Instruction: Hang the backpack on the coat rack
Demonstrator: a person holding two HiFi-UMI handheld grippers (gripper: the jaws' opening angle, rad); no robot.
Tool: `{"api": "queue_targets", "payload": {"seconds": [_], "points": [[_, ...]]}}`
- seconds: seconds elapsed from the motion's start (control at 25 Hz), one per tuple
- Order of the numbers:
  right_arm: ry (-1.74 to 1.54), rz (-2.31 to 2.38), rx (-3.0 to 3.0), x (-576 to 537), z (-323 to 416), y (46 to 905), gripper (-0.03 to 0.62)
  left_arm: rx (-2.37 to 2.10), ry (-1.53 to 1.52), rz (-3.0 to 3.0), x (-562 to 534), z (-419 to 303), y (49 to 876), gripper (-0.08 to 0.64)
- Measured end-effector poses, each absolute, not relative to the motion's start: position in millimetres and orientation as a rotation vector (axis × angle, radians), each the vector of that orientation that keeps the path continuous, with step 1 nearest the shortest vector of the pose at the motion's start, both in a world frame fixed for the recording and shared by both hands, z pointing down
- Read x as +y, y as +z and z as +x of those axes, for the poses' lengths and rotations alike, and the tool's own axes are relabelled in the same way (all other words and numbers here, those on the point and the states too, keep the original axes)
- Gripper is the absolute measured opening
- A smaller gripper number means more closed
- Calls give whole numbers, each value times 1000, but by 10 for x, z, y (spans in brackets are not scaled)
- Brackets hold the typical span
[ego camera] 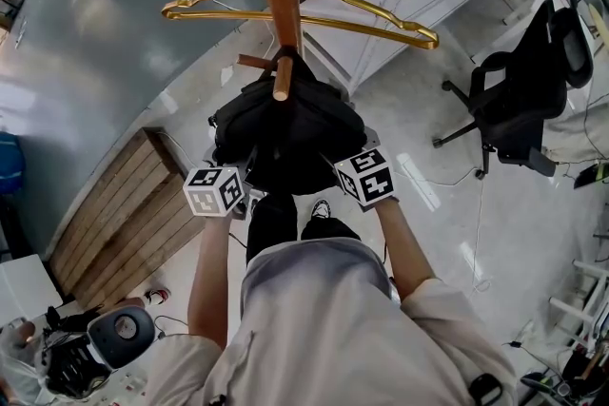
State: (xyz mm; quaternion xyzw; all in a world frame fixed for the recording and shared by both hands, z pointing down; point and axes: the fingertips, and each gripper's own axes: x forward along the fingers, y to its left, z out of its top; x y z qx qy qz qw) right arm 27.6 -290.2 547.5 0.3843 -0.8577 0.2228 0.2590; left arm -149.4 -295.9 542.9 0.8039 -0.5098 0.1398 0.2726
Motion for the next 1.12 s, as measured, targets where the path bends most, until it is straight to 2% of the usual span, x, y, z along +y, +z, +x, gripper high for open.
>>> {"api": "queue_targets", "payload": {"seconds": [0.28, 1.12], "points": [[610, 1065, -2330, -2901, 361, 5457, 314, -1372, 334, 2157, -2911, -1530, 5414, 215], [641, 1136, -2333, -2600, 555, 5328, 313, -1412, 195, 2104, -2469, -1632, 5290, 216]]}}
